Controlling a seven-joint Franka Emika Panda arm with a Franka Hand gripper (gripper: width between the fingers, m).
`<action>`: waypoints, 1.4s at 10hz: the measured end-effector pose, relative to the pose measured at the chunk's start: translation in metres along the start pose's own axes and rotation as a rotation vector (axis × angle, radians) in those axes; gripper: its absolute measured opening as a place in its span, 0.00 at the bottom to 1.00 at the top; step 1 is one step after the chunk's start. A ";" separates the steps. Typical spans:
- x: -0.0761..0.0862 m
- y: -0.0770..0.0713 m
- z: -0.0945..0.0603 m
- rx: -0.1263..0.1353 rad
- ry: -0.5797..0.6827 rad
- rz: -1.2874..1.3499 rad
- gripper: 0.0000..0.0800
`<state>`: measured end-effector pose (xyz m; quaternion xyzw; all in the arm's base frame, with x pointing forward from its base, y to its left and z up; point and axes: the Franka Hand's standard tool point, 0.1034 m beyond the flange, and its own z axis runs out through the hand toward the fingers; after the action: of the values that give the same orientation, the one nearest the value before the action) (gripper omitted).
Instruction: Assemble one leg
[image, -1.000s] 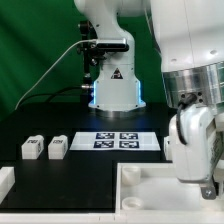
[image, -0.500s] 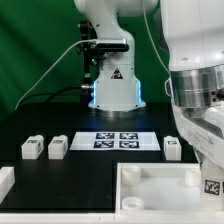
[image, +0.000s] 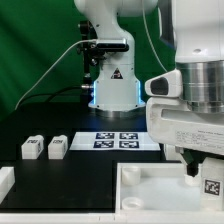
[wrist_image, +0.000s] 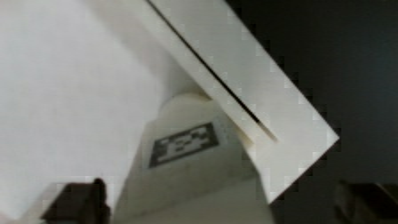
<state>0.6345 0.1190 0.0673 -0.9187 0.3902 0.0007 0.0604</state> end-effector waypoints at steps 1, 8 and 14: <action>0.000 0.000 0.000 0.000 0.000 0.027 0.66; 0.004 0.002 0.000 0.003 -0.039 0.740 0.37; 0.003 0.001 -0.001 0.015 -0.054 1.271 0.38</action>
Offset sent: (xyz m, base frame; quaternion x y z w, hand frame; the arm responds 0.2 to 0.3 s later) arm 0.0000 0.0000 0.0000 0.0000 0.0000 0.2667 0.9638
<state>0.6351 0.1160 0.0680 -0.5069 0.8577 0.0569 0.0644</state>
